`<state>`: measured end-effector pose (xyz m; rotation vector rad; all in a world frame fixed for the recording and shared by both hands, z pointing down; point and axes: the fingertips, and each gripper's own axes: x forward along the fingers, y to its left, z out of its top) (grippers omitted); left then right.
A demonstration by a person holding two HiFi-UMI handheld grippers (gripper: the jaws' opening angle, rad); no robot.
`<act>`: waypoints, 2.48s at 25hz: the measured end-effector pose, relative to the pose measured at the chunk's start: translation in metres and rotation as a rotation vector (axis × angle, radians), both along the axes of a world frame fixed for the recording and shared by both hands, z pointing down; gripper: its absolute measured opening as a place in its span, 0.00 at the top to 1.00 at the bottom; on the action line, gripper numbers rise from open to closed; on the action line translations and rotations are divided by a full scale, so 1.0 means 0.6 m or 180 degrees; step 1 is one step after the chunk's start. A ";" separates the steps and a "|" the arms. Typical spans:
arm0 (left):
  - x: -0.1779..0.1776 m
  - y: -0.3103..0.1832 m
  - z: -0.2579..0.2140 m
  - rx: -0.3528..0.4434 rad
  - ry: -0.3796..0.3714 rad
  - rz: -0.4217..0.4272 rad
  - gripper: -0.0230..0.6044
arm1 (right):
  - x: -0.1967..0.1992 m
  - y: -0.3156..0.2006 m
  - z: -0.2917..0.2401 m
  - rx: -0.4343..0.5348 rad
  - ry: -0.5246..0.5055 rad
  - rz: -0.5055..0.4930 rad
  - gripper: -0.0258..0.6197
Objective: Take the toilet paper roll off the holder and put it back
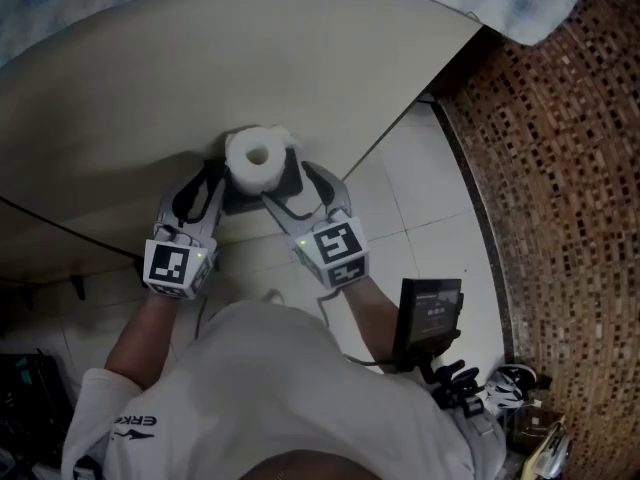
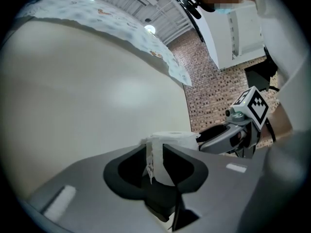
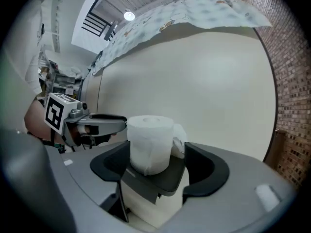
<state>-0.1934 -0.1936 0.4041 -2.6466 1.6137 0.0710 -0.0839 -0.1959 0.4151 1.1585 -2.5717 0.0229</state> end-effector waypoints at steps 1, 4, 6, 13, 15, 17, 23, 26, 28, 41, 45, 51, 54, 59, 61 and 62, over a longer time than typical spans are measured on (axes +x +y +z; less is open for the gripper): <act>0.004 0.000 -0.001 0.0001 -0.0025 0.0026 0.82 | -0.004 -0.002 -0.001 -0.0019 0.0027 -0.0052 0.38; 0.017 0.005 -0.008 0.0012 -0.0091 0.0112 0.76 | -0.022 -0.011 -0.006 -0.0067 0.0112 -0.0194 0.29; 0.019 0.006 -0.009 -0.0013 -0.0100 0.0118 0.74 | -0.037 -0.018 -0.009 -0.0076 0.0152 -0.0265 0.24; 0.011 0.010 -0.009 0.0001 -0.0147 0.0063 0.74 | -0.074 -0.047 0.005 -0.0063 0.0342 -0.0310 0.20; 0.007 0.013 -0.010 -0.0023 -0.0133 0.0044 0.74 | -0.078 -0.048 0.008 -0.0026 0.0400 -0.0317 0.21; 0.004 0.014 -0.009 -0.0031 -0.0147 0.0030 0.74 | -0.080 -0.046 0.009 0.0001 0.0407 -0.0338 0.24; 0.007 0.015 0.000 -0.0070 -0.0158 0.0055 0.74 | -0.075 -0.042 -0.008 0.0184 0.0339 -0.0315 0.27; 0.014 0.012 -0.010 -0.0079 -0.0139 0.0081 0.74 | -0.060 -0.045 -0.032 0.0310 0.0225 -0.0226 0.27; 0.018 0.008 -0.016 -0.0065 -0.0137 0.0098 0.74 | -0.046 -0.048 -0.045 0.0364 0.0185 -0.0152 0.27; 0.064 -0.011 -0.043 0.0095 -0.0150 0.0294 0.74 | 0.099 -0.059 -0.081 0.0554 0.0217 0.0540 0.28; 0.075 -0.013 -0.043 0.0178 -0.0184 0.0305 0.74 | 0.127 -0.060 -0.075 0.0504 0.0131 0.0659 0.28; 0.065 -0.008 -0.031 0.0078 -0.0159 0.0175 0.74 | 0.174 -0.071 -0.032 0.0152 -0.0391 0.0896 0.28; 0.065 -0.029 -0.007 0.0033 -0.0146 0.0127 0.74 | 0.209 -0.105 0.026 -0.0233 -0.1044 0.1052 0.28; 0.051 -0.011 -0.020 -0.0033 -0.0120 0.0034 0.74 | 0.241 -0.103 0.075 -0.0947 -0.2478 0.1223 0.28; 0.051 -0.010 -0.021 0.0006 -0.0109 0.0015 0.74 | 0.246 -0.104 0.106 -0.1222 -0.2969 0.1238 0.28; 0.051 -0.011 -0.019 0.0016 -0.0100 0.0017 0.74 | 0.246 -0.106 0.124 -0.1352 -0.3206 0.1249 0.28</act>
